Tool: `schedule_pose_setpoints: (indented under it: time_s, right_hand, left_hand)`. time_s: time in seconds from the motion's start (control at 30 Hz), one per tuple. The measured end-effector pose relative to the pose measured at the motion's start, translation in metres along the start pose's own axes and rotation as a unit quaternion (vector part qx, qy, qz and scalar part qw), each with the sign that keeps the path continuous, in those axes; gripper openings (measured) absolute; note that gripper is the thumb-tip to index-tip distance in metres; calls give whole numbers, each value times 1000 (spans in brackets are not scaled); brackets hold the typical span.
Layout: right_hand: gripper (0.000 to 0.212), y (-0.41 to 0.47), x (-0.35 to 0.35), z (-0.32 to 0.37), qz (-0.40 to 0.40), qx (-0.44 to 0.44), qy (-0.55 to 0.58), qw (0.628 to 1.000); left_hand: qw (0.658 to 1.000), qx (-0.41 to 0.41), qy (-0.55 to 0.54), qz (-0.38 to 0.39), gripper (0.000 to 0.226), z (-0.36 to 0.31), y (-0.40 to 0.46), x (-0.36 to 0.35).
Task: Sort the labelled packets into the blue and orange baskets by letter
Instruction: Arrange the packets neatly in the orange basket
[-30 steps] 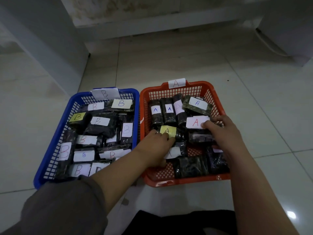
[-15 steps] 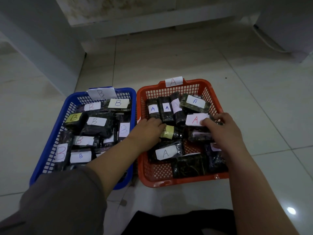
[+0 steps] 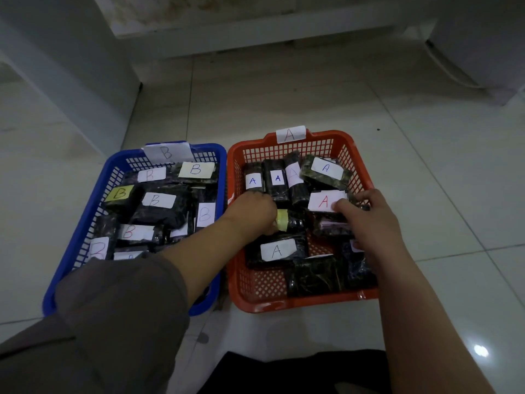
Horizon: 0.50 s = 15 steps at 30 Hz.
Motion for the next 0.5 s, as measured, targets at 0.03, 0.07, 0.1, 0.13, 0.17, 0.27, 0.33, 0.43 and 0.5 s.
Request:
schedule_pose_setpoints:
  time_s: [0.03, 0.07, 0.1, 0.13, 0.17, 0.27, 0.33, 0.43, 0.5]
  right_hand:
    - [33, 0, 0, 0, 1, 0, -1, 1000]
    - [33, 0, 0, 0, 2, 1, -1, 1000]
    - [33, 0, 1, 0, 3, 2, -1, 1000]
    - [32, 0, 1, 1, 4, 3, 0, 1000]
    - [32, -1, 1, 1, 5, 3, 1, 1000]
    - [29, -1, 2, 3, 7, 0, 16, 1000]
    - [25, 0, 3, 5, 11, -5, 33, 999]
    - [25, 1, 7, 8, 24, -15, 58, 998]
    - [27, 2, 10, 9, 32, -14, 65, 997]
  left_hand:
    - [1000, -1, -1, -3, 36, 1, 1, 0]
    - [1000, -3, -2, -6, 36, 2, 1, 1]
    - [1000, -2, -5, -8, 36, 2, 1, 1]
    - [1000, 4, -12, -9, 35, 3, -1, 3]
    - [1000, 15, -24, -9, 35, 4, -3, 3]
    - [992, 71, -95, -44, 28, 7, -24, 7]
    - [974, 99, -190, -77, 20, -2, -44, 9]
    - [920, 96, -378, -29, 23, -33, -70, 16]
    - [895, 62, -442, 11, 39, -51, -73, 20]
Point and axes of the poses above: each hand's wrist, its own y-axis towards the middle knuckle, its own x-axis out of the back of the hand, z = x × y, the point moved 1 cm from there along y, towards the middle knuckle, and after that the axes turned 12 degrees about y, right-handed, at the moved point
